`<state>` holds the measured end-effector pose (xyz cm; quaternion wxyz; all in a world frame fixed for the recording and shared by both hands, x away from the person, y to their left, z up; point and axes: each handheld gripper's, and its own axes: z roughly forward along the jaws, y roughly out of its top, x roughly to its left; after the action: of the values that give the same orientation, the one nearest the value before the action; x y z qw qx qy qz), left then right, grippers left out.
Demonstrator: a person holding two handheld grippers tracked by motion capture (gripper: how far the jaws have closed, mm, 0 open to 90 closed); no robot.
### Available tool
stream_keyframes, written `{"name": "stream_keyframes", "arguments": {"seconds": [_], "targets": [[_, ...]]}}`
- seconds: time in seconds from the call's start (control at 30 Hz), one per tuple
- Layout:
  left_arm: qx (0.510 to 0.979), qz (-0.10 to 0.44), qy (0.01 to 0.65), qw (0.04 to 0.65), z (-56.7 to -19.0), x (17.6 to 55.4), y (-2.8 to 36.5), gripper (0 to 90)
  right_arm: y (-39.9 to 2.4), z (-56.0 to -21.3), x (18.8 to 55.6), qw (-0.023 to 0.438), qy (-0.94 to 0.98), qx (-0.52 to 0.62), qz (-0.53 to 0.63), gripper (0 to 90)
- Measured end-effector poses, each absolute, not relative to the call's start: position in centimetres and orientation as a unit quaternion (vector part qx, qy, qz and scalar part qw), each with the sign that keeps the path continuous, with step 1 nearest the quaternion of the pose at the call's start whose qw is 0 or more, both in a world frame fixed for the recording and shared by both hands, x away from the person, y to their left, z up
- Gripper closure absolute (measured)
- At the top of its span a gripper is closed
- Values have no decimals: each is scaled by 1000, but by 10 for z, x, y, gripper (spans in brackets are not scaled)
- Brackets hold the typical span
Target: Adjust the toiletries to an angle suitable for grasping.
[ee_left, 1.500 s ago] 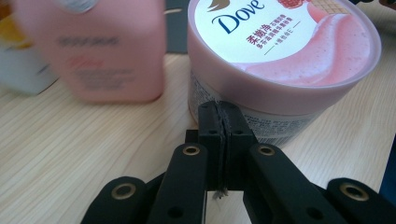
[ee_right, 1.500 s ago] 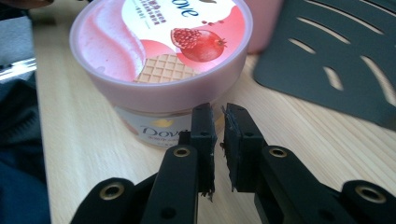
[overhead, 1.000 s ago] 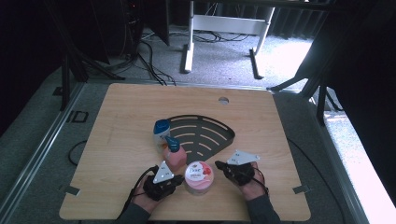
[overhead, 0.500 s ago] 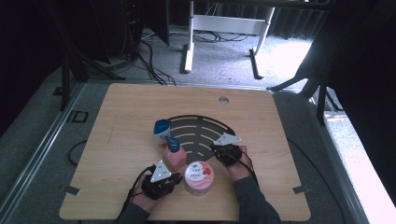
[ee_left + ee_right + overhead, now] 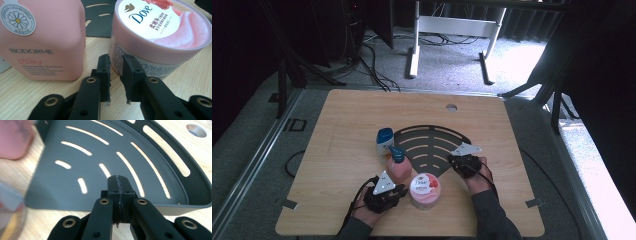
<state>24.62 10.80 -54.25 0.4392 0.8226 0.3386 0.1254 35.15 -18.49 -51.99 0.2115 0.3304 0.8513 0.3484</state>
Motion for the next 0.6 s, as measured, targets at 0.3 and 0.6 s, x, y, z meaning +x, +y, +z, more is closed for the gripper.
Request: {"name": "stream_keyframes", "arguments": {"seconds": [0.3, 0.6], "targets": [[822, 118, 326, 452, -540, 244, 112, 619, -195, -518, 307, 168, 861, 278, 392, 739], [825, 106, 321, 453, -540, 247, 115, 576, -209, -526, 291, 142, 864, 271, 400, 651]]}}
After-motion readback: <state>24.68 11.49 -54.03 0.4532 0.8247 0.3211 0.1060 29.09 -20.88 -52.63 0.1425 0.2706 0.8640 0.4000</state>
